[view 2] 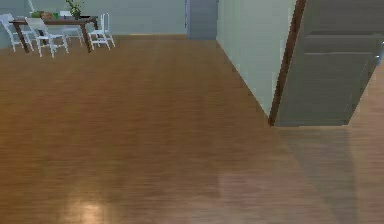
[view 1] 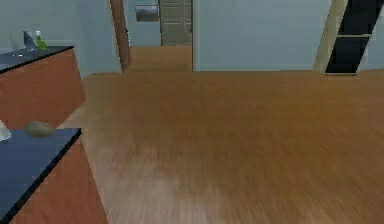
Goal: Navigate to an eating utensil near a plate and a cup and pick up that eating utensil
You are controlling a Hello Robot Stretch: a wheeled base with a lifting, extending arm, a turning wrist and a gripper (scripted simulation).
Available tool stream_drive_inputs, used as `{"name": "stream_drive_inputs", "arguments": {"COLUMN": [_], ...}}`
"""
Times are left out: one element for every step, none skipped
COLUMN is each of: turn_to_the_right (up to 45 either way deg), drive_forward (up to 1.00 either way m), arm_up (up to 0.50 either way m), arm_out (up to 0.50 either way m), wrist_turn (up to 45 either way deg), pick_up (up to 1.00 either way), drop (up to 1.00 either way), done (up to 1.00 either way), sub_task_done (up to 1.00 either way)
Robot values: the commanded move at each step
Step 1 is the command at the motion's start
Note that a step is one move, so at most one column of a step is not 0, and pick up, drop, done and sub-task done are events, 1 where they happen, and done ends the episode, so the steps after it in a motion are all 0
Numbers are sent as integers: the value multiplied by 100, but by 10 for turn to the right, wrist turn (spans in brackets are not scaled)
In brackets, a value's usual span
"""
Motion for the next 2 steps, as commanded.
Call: {"name": "stream_drive_inputs", "arguments": {"turn_to_the_right": [0, -30], "drive_forward": [100, 0], "arm_up": [0, 0], "arm_out": [0, 0], "wrist_turn": [0, 0], "pick_up": [0, 0], "drop": [0, 0], "done": [0, 0], "sub_task_done": [0, 0]}}
